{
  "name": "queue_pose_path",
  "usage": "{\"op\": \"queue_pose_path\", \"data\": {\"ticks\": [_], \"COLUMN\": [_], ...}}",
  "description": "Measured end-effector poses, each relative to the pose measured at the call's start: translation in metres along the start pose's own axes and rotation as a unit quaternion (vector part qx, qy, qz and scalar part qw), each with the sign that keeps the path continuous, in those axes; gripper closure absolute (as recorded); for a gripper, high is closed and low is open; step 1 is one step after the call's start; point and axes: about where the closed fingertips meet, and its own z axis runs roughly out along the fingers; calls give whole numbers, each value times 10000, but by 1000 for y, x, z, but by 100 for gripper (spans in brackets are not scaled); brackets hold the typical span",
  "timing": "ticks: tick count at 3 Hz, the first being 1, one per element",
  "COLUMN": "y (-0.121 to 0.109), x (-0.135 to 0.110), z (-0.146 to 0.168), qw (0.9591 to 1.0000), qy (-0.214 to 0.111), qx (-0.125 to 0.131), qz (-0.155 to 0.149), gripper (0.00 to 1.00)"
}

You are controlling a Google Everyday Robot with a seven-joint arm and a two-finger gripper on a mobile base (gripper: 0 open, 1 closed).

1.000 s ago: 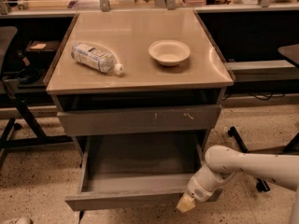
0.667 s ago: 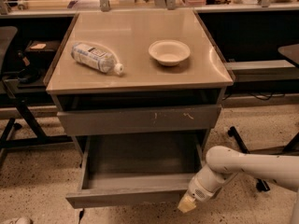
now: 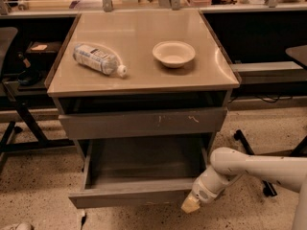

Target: Close middle drawer

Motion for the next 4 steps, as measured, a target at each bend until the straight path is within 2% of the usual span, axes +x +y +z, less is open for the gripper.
{"op": "queue_pose_path", "data": {"ticks": [1, 2, 3, 4], "y": [3, -9, -29, -53], "x": [1, 0, -1, -3], "z": [4, 4, -7, -24], "qw": [9999, 9972, 9909, 9820], "qy": [-81, -657, -1120, -1509], "qx": [-101, 33, 341, 667], "qz": [-13, 344, 669, 922], "gripper": [100, 100, 100, 100]}}
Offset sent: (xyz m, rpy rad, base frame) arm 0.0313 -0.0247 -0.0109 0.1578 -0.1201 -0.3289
